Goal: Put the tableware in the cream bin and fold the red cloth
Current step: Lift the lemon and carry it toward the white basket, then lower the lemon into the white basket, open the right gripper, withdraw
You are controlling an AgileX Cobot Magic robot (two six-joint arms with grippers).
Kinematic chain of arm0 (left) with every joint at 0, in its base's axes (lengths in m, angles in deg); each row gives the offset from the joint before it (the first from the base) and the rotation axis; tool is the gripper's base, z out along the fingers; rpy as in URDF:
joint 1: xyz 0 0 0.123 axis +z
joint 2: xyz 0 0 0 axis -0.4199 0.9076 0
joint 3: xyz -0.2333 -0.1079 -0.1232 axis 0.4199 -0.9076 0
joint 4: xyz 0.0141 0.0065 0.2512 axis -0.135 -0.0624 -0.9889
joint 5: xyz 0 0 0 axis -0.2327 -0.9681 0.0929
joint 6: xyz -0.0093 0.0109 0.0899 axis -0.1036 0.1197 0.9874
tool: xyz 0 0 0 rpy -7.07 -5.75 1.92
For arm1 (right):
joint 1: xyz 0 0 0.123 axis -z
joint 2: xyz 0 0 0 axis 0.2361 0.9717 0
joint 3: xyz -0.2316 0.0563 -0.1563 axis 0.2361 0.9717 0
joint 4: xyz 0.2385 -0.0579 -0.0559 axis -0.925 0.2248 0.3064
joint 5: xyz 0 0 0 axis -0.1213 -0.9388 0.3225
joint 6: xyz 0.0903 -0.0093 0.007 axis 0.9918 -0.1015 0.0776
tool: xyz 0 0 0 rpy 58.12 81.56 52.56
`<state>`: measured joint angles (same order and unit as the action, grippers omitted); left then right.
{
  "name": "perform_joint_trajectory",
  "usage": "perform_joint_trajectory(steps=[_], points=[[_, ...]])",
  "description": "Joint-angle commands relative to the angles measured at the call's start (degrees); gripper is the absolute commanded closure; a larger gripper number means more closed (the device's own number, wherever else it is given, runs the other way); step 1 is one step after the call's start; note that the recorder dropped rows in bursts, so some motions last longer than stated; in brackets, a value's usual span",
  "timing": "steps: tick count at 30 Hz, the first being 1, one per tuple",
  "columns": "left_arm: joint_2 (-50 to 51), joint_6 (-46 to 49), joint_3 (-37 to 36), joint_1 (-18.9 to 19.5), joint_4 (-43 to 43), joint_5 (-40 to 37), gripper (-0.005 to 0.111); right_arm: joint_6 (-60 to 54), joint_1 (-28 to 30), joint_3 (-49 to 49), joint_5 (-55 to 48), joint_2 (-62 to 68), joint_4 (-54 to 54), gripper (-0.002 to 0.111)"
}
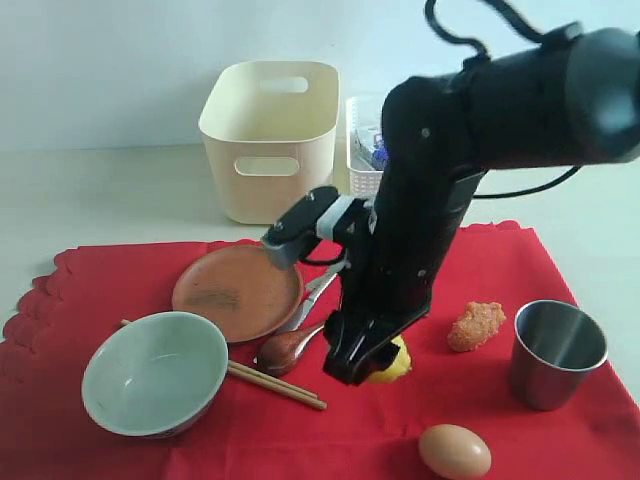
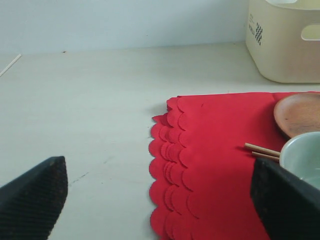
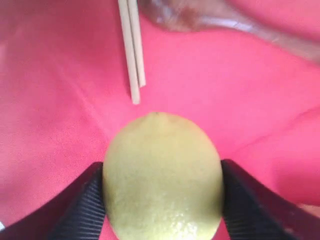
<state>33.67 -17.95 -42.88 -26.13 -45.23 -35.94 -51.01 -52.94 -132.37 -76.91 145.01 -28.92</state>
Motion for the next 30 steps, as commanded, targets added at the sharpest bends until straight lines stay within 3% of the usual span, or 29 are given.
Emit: perform_joint_trajectory(steps=[1,7,15,30], points=[[-0.3,0.0,-0.2,0.2,-0.1,0.6,0.013,2.5,-0.1,0.1,3.1,-9.5,2.8,0.108],[-0.3,0.0,-0.2,0.2,-0.1,0.6,0.013,10.3,1.6,0.1,10.3,-15.6,6.7,0.108],[-0.3,0.0,-0.2,0.2,-0.1,0.6,0.013,15.2,11.2,-1.5,19.2,-13.3,5.2,0.108],[-0.3,0.0,-0.2,0.2,-0.1,0.6,0.013,4.0,23.0,-26.2,14.4,5.5,-16.2,0.108]])
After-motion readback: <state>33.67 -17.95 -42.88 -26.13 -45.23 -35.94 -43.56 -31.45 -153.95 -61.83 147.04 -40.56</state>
